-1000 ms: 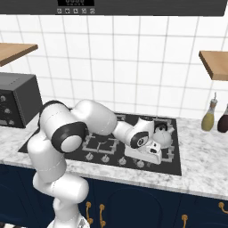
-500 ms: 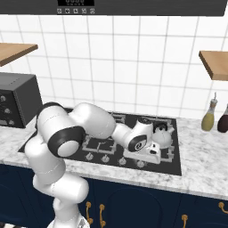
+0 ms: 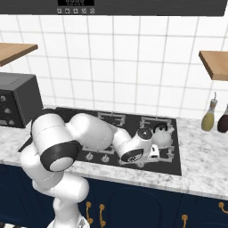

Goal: Pick the kettle from the counter and place it on a stove burner. Then turn the burner on.

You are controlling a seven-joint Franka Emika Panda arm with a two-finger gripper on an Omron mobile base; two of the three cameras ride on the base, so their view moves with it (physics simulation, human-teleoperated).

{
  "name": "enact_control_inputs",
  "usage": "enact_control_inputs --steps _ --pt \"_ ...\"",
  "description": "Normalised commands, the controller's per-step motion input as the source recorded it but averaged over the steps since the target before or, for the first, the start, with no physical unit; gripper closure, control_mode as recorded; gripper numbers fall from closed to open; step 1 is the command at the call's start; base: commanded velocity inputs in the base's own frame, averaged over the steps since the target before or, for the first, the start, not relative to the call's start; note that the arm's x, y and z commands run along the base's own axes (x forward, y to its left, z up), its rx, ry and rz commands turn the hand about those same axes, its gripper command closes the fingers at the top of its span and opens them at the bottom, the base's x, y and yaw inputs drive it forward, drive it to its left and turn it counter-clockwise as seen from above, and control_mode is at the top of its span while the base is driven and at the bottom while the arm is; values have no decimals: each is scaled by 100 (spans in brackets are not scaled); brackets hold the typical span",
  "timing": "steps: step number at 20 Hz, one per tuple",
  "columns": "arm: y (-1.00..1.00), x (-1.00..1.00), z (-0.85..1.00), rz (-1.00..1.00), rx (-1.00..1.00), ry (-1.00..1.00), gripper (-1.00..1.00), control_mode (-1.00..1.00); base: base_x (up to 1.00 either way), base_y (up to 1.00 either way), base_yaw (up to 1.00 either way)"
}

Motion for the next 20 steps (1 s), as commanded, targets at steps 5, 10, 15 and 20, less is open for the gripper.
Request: enact_control_inputs --steps 5,10,15,20 --pt "8 0 -1 17 -7 0 -100 -100 0 0 0" --pt "-3 -5 27 0 0 -6 -100 -100 0 0 0" --pt "-15 -8 93 0 4 -23 -100 -100 0 0 0" --pt "-70 -64 73 -3 12 -31 -100 -100 0 0 0"
